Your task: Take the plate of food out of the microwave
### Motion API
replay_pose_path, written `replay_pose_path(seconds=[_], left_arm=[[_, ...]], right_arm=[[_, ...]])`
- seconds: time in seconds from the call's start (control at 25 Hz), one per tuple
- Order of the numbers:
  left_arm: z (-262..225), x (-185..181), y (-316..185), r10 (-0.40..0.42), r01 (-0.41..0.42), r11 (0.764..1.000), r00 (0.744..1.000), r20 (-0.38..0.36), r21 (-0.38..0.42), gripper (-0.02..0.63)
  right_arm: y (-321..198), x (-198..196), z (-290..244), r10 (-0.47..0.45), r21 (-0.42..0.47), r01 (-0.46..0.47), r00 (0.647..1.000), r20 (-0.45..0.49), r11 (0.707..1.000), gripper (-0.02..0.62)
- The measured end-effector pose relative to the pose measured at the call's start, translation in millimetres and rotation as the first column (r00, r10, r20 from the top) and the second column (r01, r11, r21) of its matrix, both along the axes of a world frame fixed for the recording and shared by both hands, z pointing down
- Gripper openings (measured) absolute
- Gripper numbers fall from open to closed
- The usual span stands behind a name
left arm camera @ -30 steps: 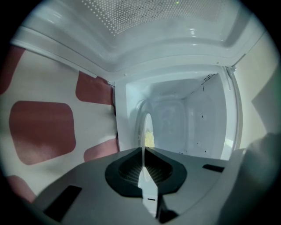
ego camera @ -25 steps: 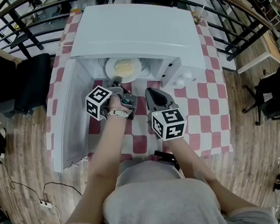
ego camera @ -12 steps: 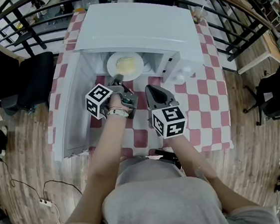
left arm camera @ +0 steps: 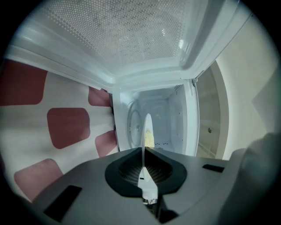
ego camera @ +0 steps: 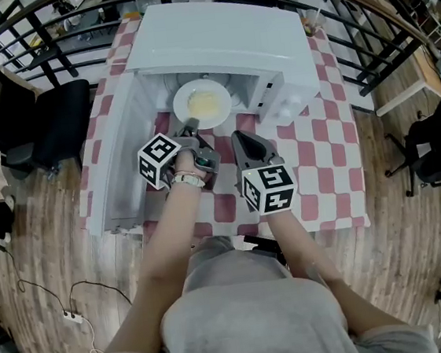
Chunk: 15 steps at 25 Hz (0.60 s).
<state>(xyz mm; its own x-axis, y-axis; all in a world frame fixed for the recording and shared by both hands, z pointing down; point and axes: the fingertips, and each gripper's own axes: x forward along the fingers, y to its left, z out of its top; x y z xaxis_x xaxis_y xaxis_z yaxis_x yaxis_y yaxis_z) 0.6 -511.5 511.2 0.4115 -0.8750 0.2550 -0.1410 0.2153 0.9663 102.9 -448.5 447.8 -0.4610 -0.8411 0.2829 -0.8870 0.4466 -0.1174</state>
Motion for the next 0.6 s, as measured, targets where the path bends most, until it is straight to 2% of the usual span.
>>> replay_pose_path(seconds=[0.28, 0.6], left_arm=[[-5, 2, 22, 0.007, -0.006, 1.000, 1.000, -0.022, 0.007, 0.011], [-20, 5, 44, 0.010, -0.008, 0.999, 0.999, -0.043, 0.050, 0.011]], right_arm=[[18, 0, -6, 0.012, 0.022, -0.012, 1.000, 0.001, 1.000, 0.025], [40, 1, -14, 0.021, 0.060, -0.021, 1.000, -0.003, 0.998, 0.025]])
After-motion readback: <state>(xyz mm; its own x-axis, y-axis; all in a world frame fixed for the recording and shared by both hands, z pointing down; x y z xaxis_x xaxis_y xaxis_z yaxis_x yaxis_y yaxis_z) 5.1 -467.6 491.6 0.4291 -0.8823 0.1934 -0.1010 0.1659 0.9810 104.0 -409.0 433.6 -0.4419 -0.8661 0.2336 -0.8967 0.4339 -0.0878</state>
